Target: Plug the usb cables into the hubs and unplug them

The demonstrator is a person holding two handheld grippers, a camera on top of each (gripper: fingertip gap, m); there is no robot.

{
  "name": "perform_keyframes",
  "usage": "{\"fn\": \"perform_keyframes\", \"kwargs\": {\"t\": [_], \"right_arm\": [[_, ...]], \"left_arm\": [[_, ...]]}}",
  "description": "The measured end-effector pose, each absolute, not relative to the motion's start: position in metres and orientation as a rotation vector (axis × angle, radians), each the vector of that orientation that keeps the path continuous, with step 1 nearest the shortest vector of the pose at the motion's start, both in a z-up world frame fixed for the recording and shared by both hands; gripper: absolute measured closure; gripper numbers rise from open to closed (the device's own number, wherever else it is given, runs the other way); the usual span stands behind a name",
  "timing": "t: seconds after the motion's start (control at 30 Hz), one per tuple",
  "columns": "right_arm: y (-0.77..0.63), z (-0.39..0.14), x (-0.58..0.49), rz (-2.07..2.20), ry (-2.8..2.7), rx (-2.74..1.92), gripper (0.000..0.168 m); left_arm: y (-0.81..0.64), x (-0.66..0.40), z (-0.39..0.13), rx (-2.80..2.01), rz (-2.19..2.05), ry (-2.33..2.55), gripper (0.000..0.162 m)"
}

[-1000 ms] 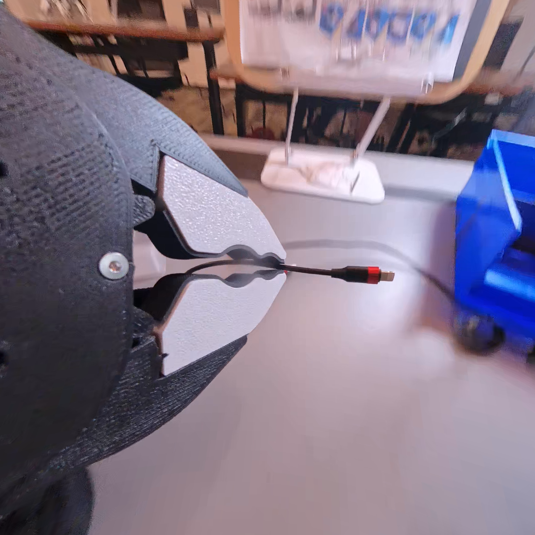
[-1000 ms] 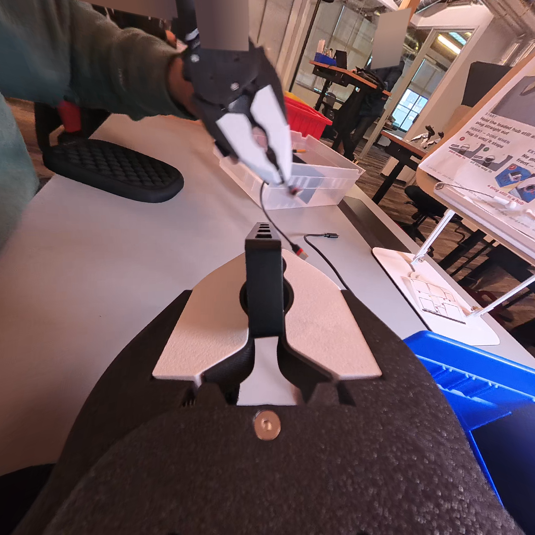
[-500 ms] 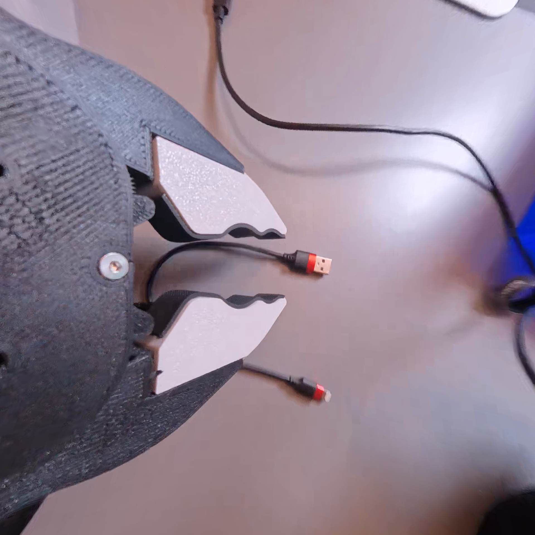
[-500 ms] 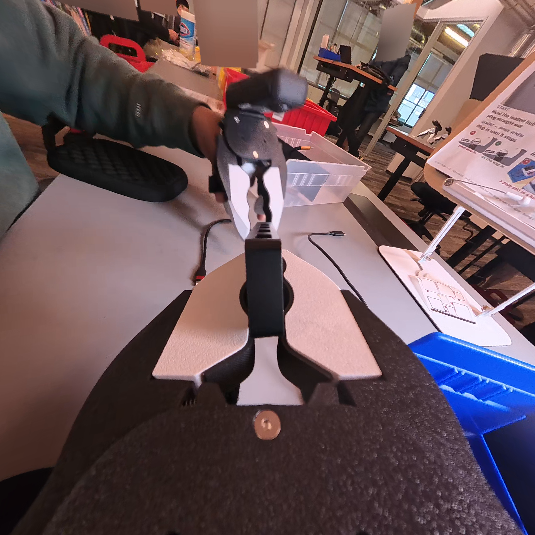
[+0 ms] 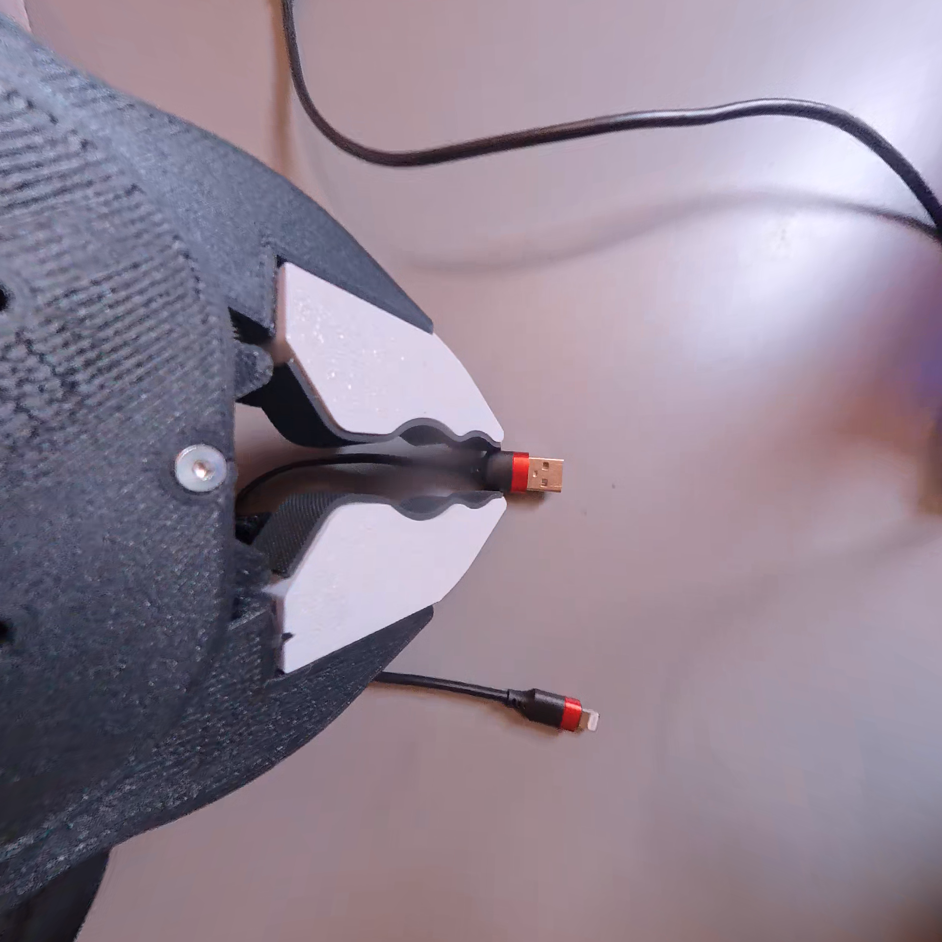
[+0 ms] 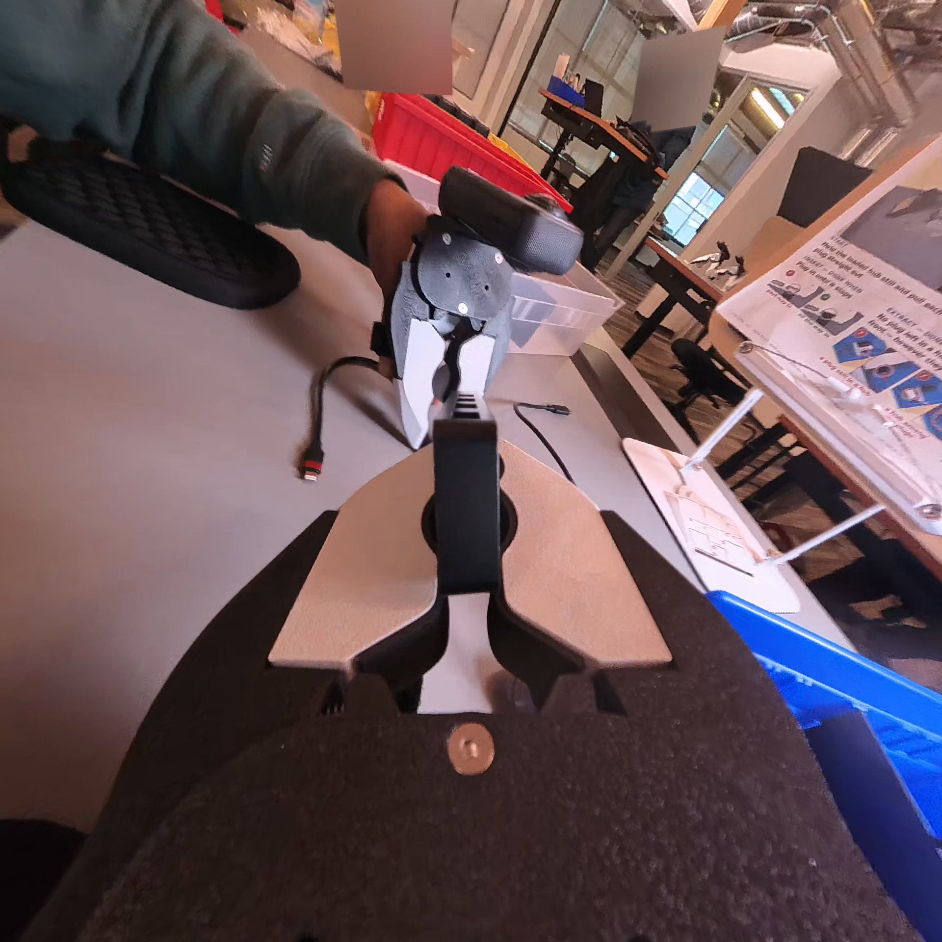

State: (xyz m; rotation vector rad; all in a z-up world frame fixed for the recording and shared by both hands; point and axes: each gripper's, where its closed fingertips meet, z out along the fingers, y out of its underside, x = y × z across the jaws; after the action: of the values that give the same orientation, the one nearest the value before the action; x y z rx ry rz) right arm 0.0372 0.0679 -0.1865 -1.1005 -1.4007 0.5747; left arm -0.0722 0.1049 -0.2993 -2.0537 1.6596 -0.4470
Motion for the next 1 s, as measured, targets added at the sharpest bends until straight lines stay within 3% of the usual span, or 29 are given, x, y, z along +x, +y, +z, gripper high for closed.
{"fn": "perform_keyframes", "kwargs": {"t": [0.33, 0.57, 1.0], "right_arm": [[0.086, -0.226, 0.019, -0.148, -1.596, -0.977, 0.156], [0.082, -0.245, 0.004, -0.428, -1.696, -0.836, 0.156], [0.076, -0.262, 0.000, -0.558, -1.784, -0.764, 0.156]], "left_arm": [[0.059, -0.027, -0.236, -1.953, -0.923, 1.391, 0.147], [0.056, -0.025, -0.254, -2.060, -0.978, 1.347, 0.147], [0.054, -0.029, -0.274, -2.179, -0.986, 1.362, 0.147]]}}
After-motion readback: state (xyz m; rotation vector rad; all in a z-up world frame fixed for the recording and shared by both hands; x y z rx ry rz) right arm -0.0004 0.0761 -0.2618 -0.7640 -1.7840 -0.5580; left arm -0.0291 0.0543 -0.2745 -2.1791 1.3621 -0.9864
